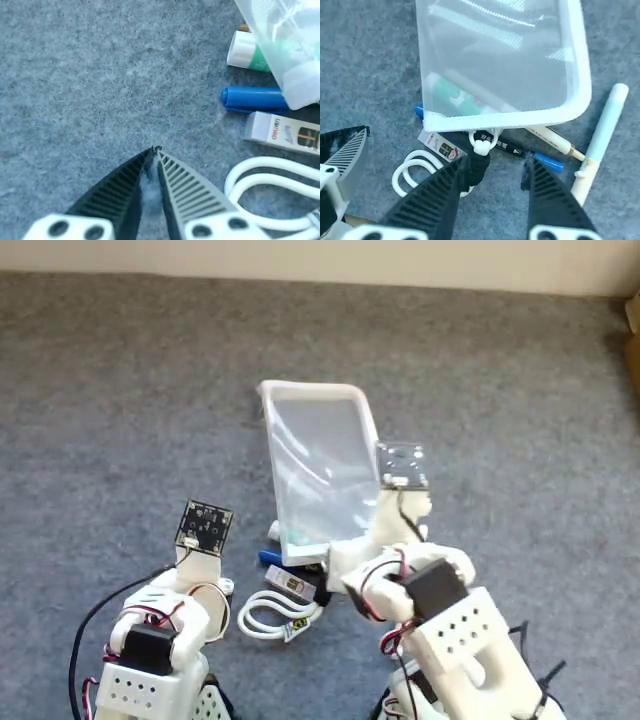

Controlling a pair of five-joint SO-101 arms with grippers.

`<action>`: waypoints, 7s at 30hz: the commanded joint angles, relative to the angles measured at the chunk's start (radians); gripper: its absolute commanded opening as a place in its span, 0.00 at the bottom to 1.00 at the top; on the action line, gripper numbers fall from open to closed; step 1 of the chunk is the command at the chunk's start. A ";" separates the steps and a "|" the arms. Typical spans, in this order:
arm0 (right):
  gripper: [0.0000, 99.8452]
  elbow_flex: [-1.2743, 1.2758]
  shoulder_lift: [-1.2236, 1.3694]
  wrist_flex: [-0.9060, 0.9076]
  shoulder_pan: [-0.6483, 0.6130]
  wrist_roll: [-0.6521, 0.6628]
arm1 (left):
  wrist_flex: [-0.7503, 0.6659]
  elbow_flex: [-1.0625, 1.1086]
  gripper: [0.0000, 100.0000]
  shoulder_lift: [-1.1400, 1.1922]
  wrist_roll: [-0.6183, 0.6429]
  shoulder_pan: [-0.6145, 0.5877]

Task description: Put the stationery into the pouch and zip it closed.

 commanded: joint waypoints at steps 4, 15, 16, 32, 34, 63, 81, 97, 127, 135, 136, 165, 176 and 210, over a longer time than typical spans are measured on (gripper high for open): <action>0.16 0.087 0.064 -0.166 -0.101 -0.081 | 0.003 0.022 0.03 -0.013 0.005 -0.008; 0.16 0.165 0.157 -0.288 -0.168 -0.092 | 0.003 0.022 0.03 -0.013 0.005 -0.008; 0.16 0.165 0.170 -0.289 -0.168 -0.106 | 0.003 0.022 0.03 -0.013 0.005 -0.008; 0.15 0.162 0.300 -0.291 -0.163 -0.138 | 0.003 0.022 0.03 -0.013 0.005 -0.008; 0.11 0.162 0.305 -0.300 -0.163 -0.132 | 0.003 0.022 0.03 -0.013 0.005 -0.008; 0.00 0.157 -0.177 -0.180 -0.048 0.160 | 0.003 0.022 0.03 -0.013 0.005 -0.008; 0.00 0.269 -0.335 -0.291 -0.048 0.158 | 0.003 0.022 0.03 -0.013 0.005 -0.008; 0.00 0.255 -0.337 -0.369 -0.065 0.167 | 0.003 0.022 0.03 -0.013 0.005 -0.004; 0.00 0.171 -0.331 -0.433 -0.071 0.554 | -0.097 -0.255 0.05 -0.015 0.009 -0.001; 0.00 0.211 -0.337 -0.438 -0.071 0.554 | -0.133 -0.271 0.34 -0.015 0.009 0.018; 0.00 0.213 -0.337 -0.438 -0.071 0.554 | -0.133 -0.271 0.35 -0.015 0.009 0.019; 0.00 0.246 -0.337 -0.440 -0.071 0.559 | -0.526 -0.073 0.32 -0.015 0.011 0.039; 0.00 0.248 -0.337 -0.432 -0.067 0.560 | -0.526 -0.016 0.32 -0.015 0.006 0.033; 0.00 0.275 -0.338 -0.435 0.232 0.552 | -0.585 -0.025 0.01 -0.015 0.003 -0.033</action>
